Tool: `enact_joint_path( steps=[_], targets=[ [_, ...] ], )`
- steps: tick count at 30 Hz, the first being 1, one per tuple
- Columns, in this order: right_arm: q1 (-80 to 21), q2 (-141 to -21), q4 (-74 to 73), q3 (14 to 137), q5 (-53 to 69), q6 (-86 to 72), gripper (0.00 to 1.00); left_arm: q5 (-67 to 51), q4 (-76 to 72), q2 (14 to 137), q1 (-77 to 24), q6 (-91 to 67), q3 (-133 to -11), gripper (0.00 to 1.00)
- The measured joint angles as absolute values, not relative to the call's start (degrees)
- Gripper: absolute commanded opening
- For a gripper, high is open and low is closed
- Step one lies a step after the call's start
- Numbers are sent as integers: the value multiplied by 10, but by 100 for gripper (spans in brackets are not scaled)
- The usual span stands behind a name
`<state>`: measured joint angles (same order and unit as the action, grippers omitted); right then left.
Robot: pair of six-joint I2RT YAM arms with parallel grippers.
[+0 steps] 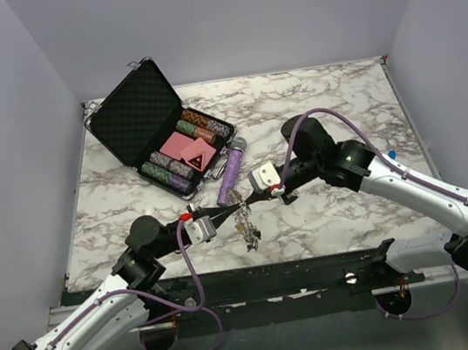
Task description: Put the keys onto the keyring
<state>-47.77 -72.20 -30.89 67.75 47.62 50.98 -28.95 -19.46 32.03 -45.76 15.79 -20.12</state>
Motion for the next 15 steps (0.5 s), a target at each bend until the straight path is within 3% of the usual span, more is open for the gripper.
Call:
enact_joint_path(
  steps=[15],
  targets=[
    [-481,-722,-307,677,476,494,0,-292,-196,321,-458,156,-201,0]
  ],
)
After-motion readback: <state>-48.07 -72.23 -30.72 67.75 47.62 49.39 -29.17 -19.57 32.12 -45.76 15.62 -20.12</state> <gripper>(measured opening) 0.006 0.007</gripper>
